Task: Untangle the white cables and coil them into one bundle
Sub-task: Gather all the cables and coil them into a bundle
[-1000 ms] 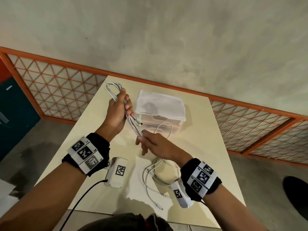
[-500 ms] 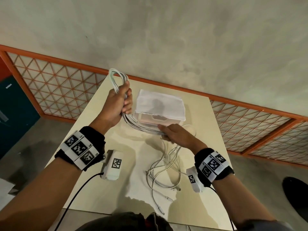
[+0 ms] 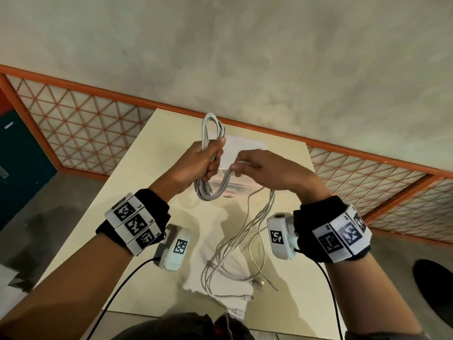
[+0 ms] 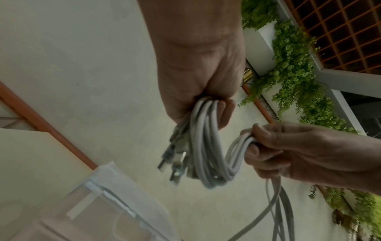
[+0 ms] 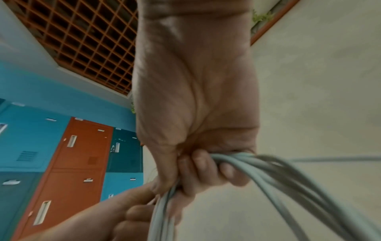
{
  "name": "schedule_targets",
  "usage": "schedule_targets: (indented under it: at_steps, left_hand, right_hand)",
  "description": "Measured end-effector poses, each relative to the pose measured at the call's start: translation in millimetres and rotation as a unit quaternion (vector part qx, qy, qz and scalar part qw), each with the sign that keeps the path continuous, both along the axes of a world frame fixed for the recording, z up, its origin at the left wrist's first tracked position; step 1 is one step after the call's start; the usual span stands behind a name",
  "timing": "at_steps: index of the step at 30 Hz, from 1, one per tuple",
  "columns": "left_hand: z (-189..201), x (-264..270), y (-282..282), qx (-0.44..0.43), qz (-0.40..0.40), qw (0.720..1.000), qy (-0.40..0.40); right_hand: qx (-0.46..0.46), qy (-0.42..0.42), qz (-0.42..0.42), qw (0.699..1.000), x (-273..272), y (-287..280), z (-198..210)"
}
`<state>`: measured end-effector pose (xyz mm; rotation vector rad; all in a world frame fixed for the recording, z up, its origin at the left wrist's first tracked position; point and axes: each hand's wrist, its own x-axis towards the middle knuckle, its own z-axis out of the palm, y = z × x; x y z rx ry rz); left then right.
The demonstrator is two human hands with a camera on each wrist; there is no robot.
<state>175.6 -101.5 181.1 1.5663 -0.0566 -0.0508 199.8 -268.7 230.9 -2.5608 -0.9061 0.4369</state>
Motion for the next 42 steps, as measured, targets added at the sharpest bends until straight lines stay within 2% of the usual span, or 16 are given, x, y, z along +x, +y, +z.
schedule_targets:
  at_steps: [3,5,9,12,16,20,22,24,28,31,33,36,39,42]
  left_hand:
    - [-4,1,-8,0.018,0.013,1.0,-0.015]
    - [-5,-1,-12,-0.011,0.003,1.0,-0.022]
    - [1,-8,-17,-0.077,-0.024,0.997,0.011]
    - [-1,-9,-17,-0.06,-0.03,0.997,0.025]
    - [-6,-9,-13,-0.06,-0.049,0.996,0.039]
    - [-8,-10,-4,-0.096,-0.086,0.99,0.055]
    - [-10,-12,-2,-0.096,-0.12,0.986,0.065]
    - [-13,-16,-5,-0.083,-0.146,0.982,0.09]
    - [-16,-21,-14,-0.036,-0.172,0.975,0.138]
    - [-16,-20,-14,-0.098,-0.193,0.958,0.186]
    - [-17,-20,-12,-0.131,-0.208,0.946,0.213]
    - [-18,-21,-9,-0.072,-0.229,0.95,0.202]
    - [-11,-24,-9,-0.002,-0.227,0.957,0.181]
    - [-5,-29,-13,0.033,-0.194,0.963,0.186]
  right_hand:
    - [0.025,-0.043,-0.005,0.999,-2,5,1]
    - [0.047,-0.059,-0.003,0.997,-4,8,1]
    - [0.043,-0.115,-0.011,0.992,-4,11,0]
    - [0.054,-0.136,0.0,0.989,-8,12,-1]
    - [0.081,-0.095,-0.025,0.992,-8,6,4]
    - [0.089,0.055,-0.033,0.994,-8,-13,4]
    - [0.097,0.098,-0.048,0.989,-10,-17,1]
    - [0.106,0.071,-0.077,0.989,-11,-14,-1]
    - [0.118,-0.062,-0.074,0.988,-9,-4,-3]
    - [0.175,-0.067,-0.089,0.978,-6,1,-2]
    - [0.217,-0.017,-0.103,0.971,-7,4,1]
    - [0.231,0.011,-0.096,0.968,-10,11,6]
    - [0.24,-0.018,-0.117,0.964,-10,17,4]
    - [0.213,-0.074,-0.162,0.96,-5,22,-4]
